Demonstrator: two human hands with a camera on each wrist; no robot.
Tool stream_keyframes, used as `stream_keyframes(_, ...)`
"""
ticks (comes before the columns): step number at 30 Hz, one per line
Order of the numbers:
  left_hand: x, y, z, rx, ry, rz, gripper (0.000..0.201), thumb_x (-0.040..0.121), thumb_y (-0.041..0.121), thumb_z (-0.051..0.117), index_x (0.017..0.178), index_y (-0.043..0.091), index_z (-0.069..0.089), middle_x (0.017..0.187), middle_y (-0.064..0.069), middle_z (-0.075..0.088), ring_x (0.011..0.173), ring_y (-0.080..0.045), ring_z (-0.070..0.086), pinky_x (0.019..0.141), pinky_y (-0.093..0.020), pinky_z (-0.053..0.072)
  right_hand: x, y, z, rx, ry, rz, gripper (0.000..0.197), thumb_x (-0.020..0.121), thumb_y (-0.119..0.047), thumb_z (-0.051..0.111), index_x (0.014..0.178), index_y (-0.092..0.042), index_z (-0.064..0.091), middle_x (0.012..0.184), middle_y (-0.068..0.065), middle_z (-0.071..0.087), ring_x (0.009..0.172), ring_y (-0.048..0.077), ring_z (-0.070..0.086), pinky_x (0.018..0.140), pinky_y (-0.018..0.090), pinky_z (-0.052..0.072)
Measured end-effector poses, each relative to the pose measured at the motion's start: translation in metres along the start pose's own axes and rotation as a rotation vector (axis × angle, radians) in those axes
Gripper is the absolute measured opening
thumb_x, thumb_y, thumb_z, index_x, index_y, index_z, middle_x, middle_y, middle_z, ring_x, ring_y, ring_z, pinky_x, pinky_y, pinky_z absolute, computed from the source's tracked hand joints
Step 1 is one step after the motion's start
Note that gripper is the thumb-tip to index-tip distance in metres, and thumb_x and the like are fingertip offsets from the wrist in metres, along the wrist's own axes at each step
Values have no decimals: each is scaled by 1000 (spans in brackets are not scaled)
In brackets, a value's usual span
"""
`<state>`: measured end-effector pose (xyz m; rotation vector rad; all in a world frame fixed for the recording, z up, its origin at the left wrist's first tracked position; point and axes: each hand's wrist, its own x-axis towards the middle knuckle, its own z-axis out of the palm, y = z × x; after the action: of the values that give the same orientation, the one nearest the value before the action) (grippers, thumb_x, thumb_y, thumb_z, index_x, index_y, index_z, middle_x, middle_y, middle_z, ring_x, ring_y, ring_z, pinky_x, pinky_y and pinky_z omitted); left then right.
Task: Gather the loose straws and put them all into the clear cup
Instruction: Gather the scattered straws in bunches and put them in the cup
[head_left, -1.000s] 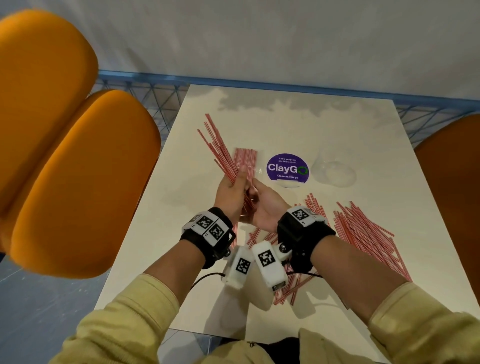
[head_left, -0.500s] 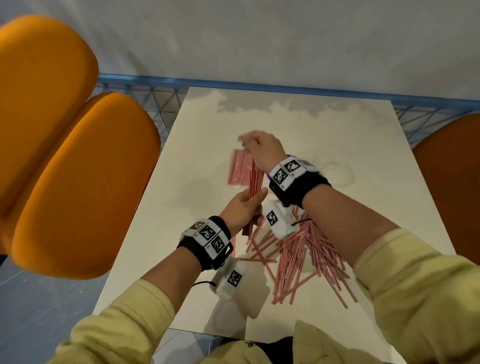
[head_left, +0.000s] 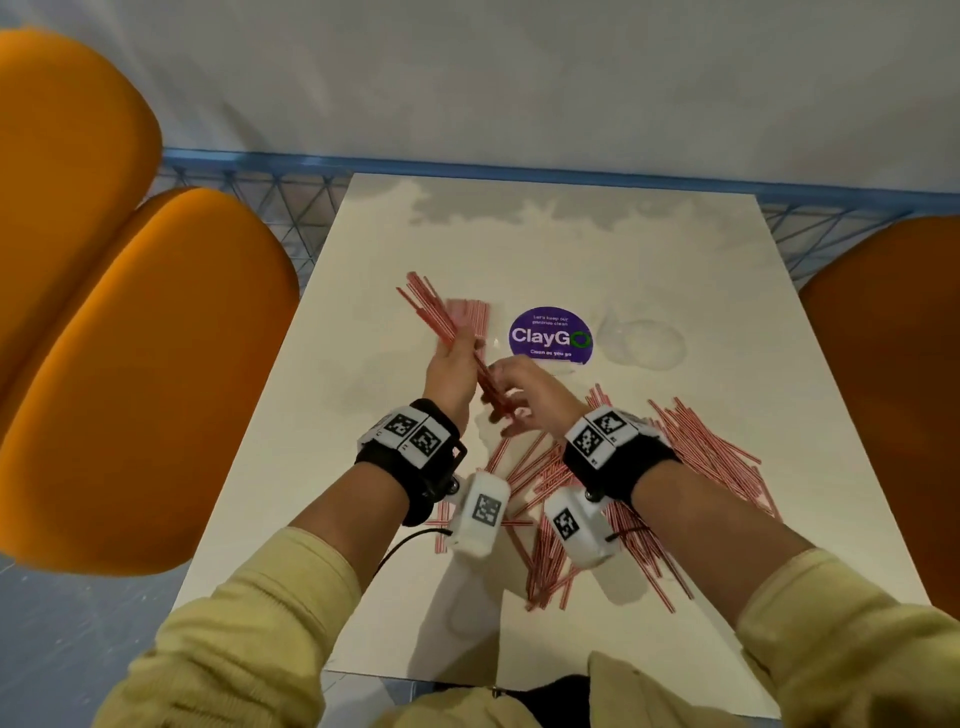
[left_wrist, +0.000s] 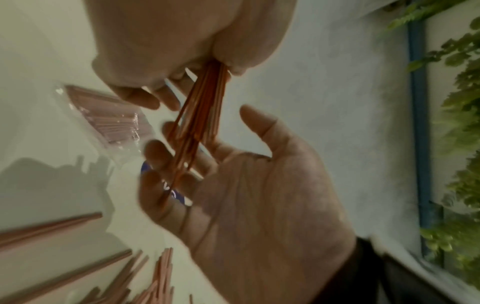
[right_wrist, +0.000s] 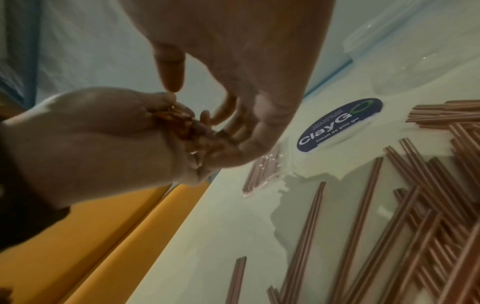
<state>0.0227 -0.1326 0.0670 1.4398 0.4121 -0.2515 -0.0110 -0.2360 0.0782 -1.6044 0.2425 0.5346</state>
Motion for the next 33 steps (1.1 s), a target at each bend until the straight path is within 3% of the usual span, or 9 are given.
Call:
stream_keyframes(3,-1,0,17,-26,-51,-74,42,97,46,37,86,9,55,74,-4,53,62,-15,50,51,-24,40,3,2,-5,-134,19,-63,20,90,-13,45,110,-14,43,74,2,56,47,10,47,37,17,33)
stream_keyframes(6,-5,-1,32,8,-118,-80,40,99,38,36,71,14,52,45,5,52,38,-8,46,38,-21,30,10,4,-14,-369,93,-146,11,95,-17,40,105,-20,43,66,-4,51,49,8,44,48,19,35)
stream_keyframes(11,1,-5,53,50,-248,-67,23,96,28,48,93,7,58,76,-3,61,70,-14,59,58,-22,45,12,8,-35,-569,182,-184,35,98,-20,35,131,-7,40,93,11,63,81,26,60,72,33,46)
stream_keyframes(15,11,3,72,61,-177,74,26,89,24,58,104,3,58,76,-1,64,75,-18,61,70,-30,51,12,8,-57,-573,166,-206,32,97,-17,35,126,-4,42,82,10,54,72,22,51,66,31,39)
stream_keyframes(17,19,16,82,-47,-62,133,30,92,23,56,115,6,48,78,-1,66,68,-14,63,67,-29,52,10,12,-70,-589,135,-208,11,96,-18,38,102,-11,44,73,6,50,66,22,48,64,32,37)
stream_keyframes(20,33,31,96,-137,60,215,19,98,29,40,116,26,34,75,0,62,57,-13,59,55,-25,50,11,17,-88,-574,102,-189,13,96,-26,39,88,-15,40,67,2,46,64,21,47,63,32,38)
stream_keyframes(26,42,23,136,-48,131,322,28,101,25,29,83,25,51,65,1,47,46,-12,52,46,-25,50,20,5,-113,-456,157,-136,26,93,-24,45,68,-20,41,60,-3,44,56,13,41,55,27,32)
stream_keyframes(29,42,17,153,-6,75,289,13,99,24,36,92,22,47,78,3,53,47,-15,56,45,-24,51,26,-4,-125,-465,190,-109,25,94,-25,39,70,-23,44,62,-4,45,57,13,42,53,24,32)
stream_keyframes(33,56,20,168,83,95,304,10,98,26,39,99,21,48,67,2,53,41,-15,53,48,-30,51,29,-15,-139,-517,190,-104,23,95,-27,39,78,-17,50,67,1,53,59,16,47,54,26,34)
